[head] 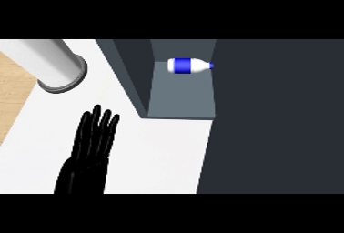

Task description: Pick up the bottled water, place it into the cabinet and close the cabinet

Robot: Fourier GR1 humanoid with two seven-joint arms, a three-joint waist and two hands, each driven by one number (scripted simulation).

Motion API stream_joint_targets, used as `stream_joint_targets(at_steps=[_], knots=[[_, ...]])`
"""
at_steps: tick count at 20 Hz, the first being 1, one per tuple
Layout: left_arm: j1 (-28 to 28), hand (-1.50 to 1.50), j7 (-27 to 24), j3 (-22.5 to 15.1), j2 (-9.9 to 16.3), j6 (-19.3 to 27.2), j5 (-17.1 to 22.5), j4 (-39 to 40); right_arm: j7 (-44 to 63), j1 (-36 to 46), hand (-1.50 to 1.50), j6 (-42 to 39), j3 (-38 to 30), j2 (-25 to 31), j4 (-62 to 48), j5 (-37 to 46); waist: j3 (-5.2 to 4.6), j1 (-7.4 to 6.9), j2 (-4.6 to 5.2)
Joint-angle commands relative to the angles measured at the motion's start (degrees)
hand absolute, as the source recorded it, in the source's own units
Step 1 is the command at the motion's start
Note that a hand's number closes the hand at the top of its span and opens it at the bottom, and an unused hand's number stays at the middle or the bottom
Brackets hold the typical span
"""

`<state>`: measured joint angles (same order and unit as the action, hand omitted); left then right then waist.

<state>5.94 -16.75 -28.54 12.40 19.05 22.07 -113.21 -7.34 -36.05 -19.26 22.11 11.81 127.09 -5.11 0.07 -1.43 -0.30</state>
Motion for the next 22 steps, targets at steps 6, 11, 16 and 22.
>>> stream_joint_targets(at_steps=[6, 11, 16, 22], knots=[[19.33, -1.5, -3.46, 3.6, 8.99, -2.38, 1.6, -17.26, 4.46, 1.0, 1.5, -3.0, 12.61, 2.81, 6.19, 8.06, -0.14, -0.18, -0.27], [25.34, -1.5, -6.25, 10.14, 11.74, -7.9, 7.45, -18.87, 6.53, 2.4, 1.5, -0.45, 19.47, 0.06, 7.31, 14.15, -0.2, -0.11, -0.3], [30.25, -1.5, -7.0, 14.93, 14.45, -12.66, 12.63, -22.24, 11.55, 6.44, 1.5, -0.08, 21.26, -2.59, 6.7, 14.8, -0.25, -1.25, -0.03], [35.06, -1.5, -10.07, 19.33, 16.04, -19.17, 16.49, -20.39, 16.76, 10.01, 1.5, -0.1, 19.4, -6.42, 5.96, 9.61, -0.33, -2.89, 0.23]])
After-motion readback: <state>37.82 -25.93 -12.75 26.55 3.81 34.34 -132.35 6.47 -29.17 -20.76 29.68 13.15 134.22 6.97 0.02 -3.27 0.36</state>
